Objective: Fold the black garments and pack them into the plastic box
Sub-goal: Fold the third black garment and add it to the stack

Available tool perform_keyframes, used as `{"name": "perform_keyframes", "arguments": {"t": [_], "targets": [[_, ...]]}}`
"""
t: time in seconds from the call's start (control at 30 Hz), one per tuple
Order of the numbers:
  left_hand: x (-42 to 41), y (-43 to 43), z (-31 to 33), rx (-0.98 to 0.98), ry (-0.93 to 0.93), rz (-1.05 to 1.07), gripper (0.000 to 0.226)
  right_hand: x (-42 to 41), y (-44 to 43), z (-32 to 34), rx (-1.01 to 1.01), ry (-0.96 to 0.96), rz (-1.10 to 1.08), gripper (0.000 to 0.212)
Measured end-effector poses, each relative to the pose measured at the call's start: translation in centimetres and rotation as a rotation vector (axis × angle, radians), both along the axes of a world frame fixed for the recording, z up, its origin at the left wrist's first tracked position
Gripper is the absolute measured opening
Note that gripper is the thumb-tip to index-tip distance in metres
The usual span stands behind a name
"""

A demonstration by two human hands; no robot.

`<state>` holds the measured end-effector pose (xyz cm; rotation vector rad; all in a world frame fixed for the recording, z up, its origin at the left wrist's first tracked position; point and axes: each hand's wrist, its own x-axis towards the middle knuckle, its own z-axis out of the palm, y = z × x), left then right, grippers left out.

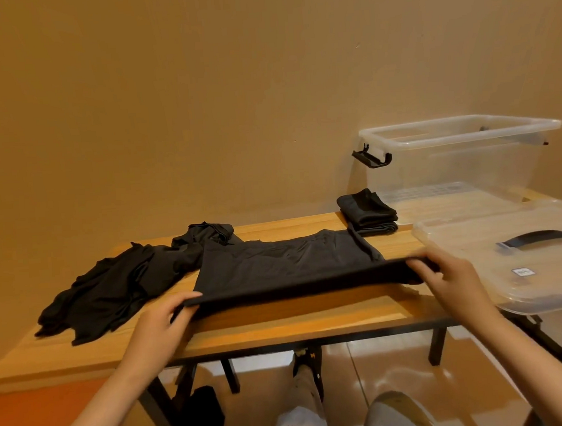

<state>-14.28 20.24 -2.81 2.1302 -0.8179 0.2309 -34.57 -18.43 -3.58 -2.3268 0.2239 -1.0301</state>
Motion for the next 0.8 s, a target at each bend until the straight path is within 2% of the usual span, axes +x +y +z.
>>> {"name": "perform_keyframes", "arguments": {"t": [0.13, 0.3, 0.43, 0.57, 0.8], "targets": [[1.4, -2.2, 4.8, -0.222, 0.051, 0.027, 0.016, 3.1, 0.5, 4.9, 0.217, -0.177, 0.003, 0.012], [3.8, -4.2, 11.2, -0.440, 0.090, 0.026, 0.010, 5.8, 0.8, 11.8, 0.424, -0.299, 0.024, 0.013], [4.8, -4.6, 16.3, -0.513, 0.023, 0.004, 0.009, 6.3, 0.4, 16.7, 0.410, -0.366, 0.019, 0.012], [5.0, -4.0, 20.1, -0.542, 0.043, -0.074, 0.010, 5.6, 0.0, 20.0, 0.416, -0.395, 0.042, 0.011], [5.8, -3.9, 21.9, -0.611, 0.129, -0.152, 0.009, 5.6, -0.4, 22.3, 0.465, -0.402, 0.082, 0.007]]}}
